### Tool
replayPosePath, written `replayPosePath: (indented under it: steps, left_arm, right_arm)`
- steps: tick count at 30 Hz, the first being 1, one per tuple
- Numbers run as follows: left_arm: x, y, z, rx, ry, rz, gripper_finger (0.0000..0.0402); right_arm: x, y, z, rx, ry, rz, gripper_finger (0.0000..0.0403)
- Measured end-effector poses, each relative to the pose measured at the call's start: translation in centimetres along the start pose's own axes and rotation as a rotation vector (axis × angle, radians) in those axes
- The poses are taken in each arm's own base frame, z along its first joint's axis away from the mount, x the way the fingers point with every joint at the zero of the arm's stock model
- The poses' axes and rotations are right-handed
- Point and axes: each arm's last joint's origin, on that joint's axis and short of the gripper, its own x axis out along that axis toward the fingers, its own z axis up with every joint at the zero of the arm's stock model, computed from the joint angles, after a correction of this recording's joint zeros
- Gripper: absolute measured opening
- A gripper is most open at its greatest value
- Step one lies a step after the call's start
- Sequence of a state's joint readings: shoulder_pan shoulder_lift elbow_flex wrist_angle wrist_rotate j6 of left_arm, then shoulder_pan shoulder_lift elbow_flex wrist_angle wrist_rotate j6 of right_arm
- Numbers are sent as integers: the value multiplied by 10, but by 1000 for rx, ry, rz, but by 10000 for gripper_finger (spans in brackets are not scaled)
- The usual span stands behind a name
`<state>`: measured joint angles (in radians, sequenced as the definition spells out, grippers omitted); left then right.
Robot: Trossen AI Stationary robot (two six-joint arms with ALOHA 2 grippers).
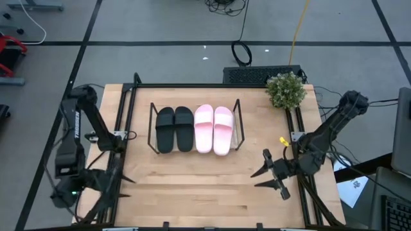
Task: Pick and place slides into the shelf
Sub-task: Return to Home Position
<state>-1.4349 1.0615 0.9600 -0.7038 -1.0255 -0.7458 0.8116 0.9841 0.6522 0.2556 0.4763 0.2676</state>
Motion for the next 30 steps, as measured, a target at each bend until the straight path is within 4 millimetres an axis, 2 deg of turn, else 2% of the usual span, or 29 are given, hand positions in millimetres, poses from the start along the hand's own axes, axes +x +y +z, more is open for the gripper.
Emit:
replayPosePath:
  steps: [2,8,12,16,21,27,30]
  left_arm:
    - [9,3,-11,27,9,31,216]
    - [23,17,-39,-6,-35,89,216]
    - [27,19,-62,-18,-108,10,216]
    - [34,29,-78,-7,-191,-98,216]
    - [49,50,-87,58,-273,-269,216]
    - [65,68,-88,71,-229,-386,216]
    - [69,72,-89,85,-195,-450,216]
  right_arm:
    - [-4,-7,-8,3,-3,-13,144]
    - [-21,-23,-9,-55,-52,-21,144]
    - [-31,-24,-15,-111,-59,160,144]
    - [-34,-22,-20,-152,-140,329,144]
    - [-36,-24,-28,-77,-152,362,144]
    - [-39,-28,-41,121,-89,374,144]
    - [-40,-30,-49,111,-85,388,144]
